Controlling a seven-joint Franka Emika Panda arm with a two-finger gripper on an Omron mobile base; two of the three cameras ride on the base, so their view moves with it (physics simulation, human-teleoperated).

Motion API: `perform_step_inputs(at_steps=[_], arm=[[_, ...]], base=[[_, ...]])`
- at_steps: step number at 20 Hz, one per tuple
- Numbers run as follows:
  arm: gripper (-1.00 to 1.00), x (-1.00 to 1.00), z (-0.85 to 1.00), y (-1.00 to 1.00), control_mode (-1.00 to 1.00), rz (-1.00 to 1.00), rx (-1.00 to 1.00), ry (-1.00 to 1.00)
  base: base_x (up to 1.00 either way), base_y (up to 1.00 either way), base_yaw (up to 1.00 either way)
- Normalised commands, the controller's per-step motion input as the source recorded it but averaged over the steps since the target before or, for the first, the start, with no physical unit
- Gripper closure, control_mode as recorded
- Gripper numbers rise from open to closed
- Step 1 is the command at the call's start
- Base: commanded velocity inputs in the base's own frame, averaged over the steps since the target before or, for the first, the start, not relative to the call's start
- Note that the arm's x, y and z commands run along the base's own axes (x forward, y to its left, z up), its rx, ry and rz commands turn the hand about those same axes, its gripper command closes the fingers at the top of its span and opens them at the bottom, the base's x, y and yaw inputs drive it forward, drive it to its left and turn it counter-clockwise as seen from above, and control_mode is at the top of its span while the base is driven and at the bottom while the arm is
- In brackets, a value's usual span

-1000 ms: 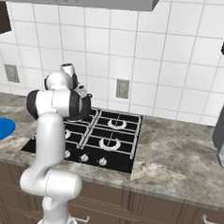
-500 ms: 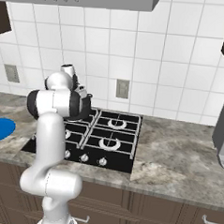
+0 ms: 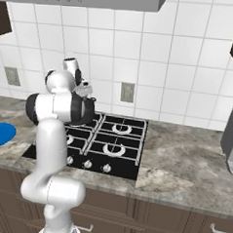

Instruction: Retrieve the frozen meat and place it in the pot on a burner. Then turn the burner on.

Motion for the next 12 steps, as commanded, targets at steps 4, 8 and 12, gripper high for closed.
perform_step_inputs(at_steps=[4, 8, 12], arm=[[-1.00, 0.00, 0.54, -0.30, -1.00, -0.17, 0.01, 0.00], [-1.00, -0.07, 0.34, -0.32, -1.00, -0.20, 0.03, 0.00], [-1.00, -0.21, 0.30, -0.31, -1.00, -0.24, 0.05, 0.00]], base=[[0.00, 0.00, 0.00], [0.00, 0.00, 0.00], [0.00, 0.00, 0.00]])
